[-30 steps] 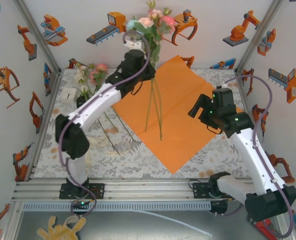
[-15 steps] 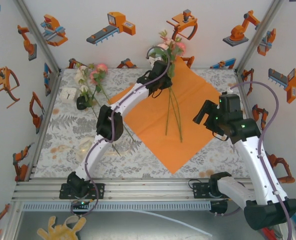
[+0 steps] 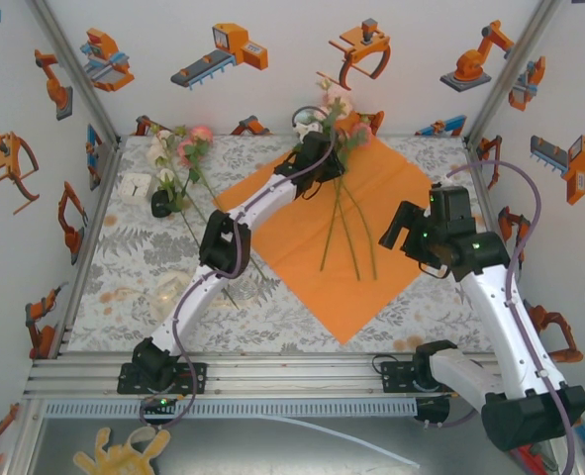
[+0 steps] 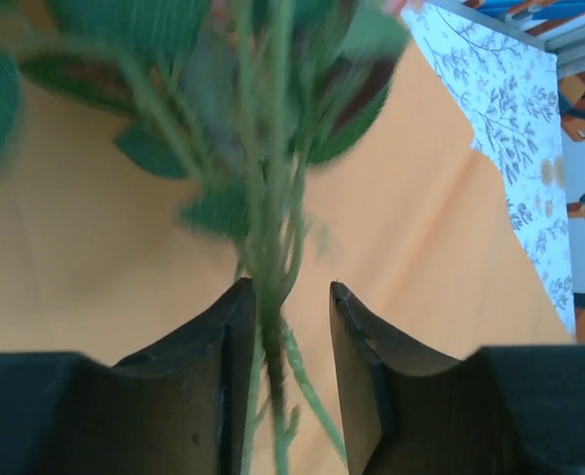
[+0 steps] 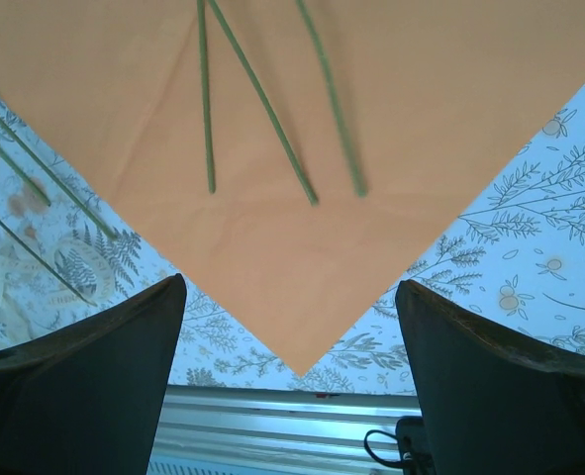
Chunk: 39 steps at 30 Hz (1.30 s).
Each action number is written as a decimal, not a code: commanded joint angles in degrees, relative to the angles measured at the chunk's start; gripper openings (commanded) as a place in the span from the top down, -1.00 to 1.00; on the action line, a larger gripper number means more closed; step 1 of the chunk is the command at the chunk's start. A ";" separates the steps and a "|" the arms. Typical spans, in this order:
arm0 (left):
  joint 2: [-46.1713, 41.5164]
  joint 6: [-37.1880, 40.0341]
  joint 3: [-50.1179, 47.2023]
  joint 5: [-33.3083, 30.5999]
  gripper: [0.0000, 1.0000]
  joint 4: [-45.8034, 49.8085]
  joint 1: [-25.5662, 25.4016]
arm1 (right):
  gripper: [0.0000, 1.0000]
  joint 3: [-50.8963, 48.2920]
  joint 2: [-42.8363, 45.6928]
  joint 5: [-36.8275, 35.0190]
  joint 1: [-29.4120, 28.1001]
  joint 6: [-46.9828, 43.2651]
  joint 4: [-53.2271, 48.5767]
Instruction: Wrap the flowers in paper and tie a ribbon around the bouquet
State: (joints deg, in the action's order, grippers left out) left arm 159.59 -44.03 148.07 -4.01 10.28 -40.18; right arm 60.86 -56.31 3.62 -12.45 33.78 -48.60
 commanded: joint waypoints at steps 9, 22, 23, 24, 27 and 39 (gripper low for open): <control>-16.21 4.57 -6.45 3.83 0.05 -3.54 1.08 | -0.58 -0.78 -0.98 -1.05 0.67 -2.03 0.24; -85.78 17.25 -70.24 -13.14 -0.15 9.19 8.59 | -0.51 22.49 -30.09 -6.04 -24.32 -7.03 9.04; -89.84 17.08 -72.45 -13.41 -0.17 13.87 10.52 | -0.52 26.27 -34.53 -6.44 -27.22 -8.23 9.71; -92.86 16.48 -73.72 -12.82 -0.19 18.23 12.61 | -0.52 29.82 -38.58 -6.85 -29.29 -9.26 10.00; -99.80 15.63 -76.74 -9.31 -0.25 30.95 20.78 | -0.55 41.70 -51.85 -8.45 -33.97 -12.45 11.27; -109.76 14.30 -89.23 2.62 -0.94 36.67 31.40 | -0.50 92.76 -98.40 -7.28 -36.68 -16.98 8.17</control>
State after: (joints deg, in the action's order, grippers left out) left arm 52.45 -29.34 59.83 -4.60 46.11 -9.26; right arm 146.96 -151.61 -3.75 -49.34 18.04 -38.65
